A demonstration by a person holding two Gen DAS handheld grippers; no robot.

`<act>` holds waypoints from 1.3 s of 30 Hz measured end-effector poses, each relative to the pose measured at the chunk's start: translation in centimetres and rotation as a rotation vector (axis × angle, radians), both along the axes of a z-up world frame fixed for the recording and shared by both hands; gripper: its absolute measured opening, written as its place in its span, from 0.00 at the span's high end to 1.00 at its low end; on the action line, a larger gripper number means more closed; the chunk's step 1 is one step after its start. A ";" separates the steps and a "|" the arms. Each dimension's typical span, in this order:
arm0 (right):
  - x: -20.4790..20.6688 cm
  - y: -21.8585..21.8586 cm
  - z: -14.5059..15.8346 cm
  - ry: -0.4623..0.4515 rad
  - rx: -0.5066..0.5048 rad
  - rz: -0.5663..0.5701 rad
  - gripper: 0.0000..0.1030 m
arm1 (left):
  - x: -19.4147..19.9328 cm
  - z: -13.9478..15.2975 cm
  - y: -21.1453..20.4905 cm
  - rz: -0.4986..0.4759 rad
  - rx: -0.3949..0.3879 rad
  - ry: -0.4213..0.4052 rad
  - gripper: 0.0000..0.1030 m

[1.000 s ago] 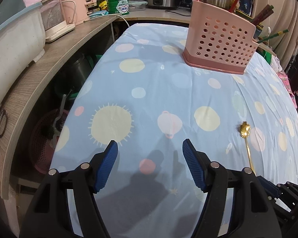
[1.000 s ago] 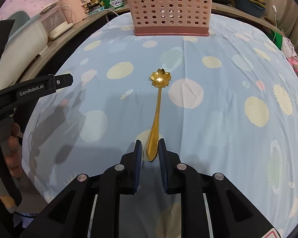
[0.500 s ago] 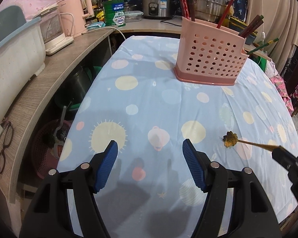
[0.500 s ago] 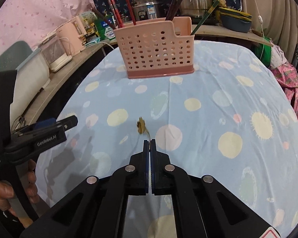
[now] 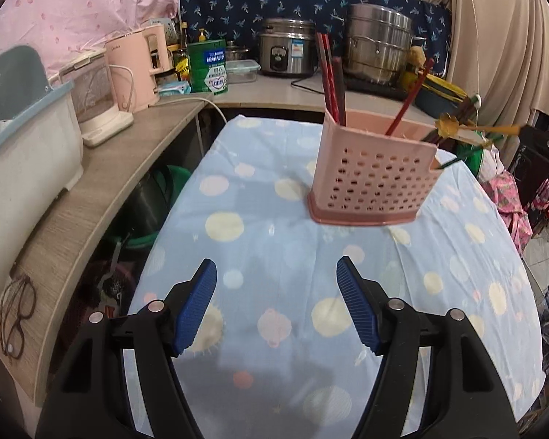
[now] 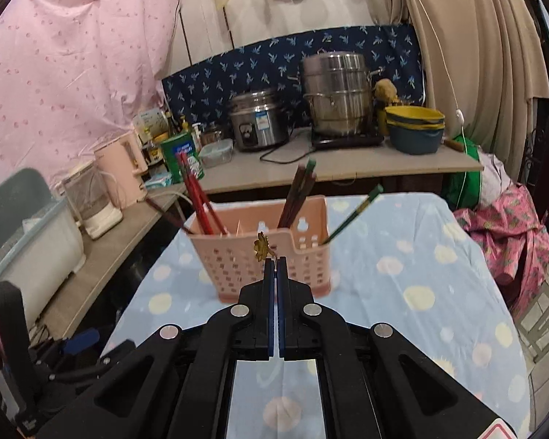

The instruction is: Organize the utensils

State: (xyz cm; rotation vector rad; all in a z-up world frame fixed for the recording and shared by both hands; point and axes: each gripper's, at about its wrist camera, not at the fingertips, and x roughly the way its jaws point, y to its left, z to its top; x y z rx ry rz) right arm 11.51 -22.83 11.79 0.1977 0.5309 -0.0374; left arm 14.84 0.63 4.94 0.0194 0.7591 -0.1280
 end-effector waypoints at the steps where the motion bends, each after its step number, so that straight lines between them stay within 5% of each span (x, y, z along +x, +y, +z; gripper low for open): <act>1: 1.0 -0.1 0.7 -0.014 -0.011 -0.004 0.99 | 0.2 0.2 -0.1 0.003 0.000 -0.005 0.35; 11: 8.9 1.7 -0.1 0.122 -0.080 0.036 0.98 | 1.3 0.6 0.7 0.025 -0.018 -0.014 0.34; 16: 6.4 2.1 0.7 0.045 -0.050 0.024 0.76 | 1.0 1.1 1.0 0.029 -0.034 -0.023 0.34; 27: -0.7 3.3 -0.8 0.088 -0.033 0.022 0.56 | -1.3 3.5 -1.4 -0.008 -0.049 -0.083 0.27; 39: -3.9 2.4 -1.5 0.115 -0.042 -0.043 0.35 | -3.4 3.8 -3.8 -0.026 -0.019 -0.103 0.16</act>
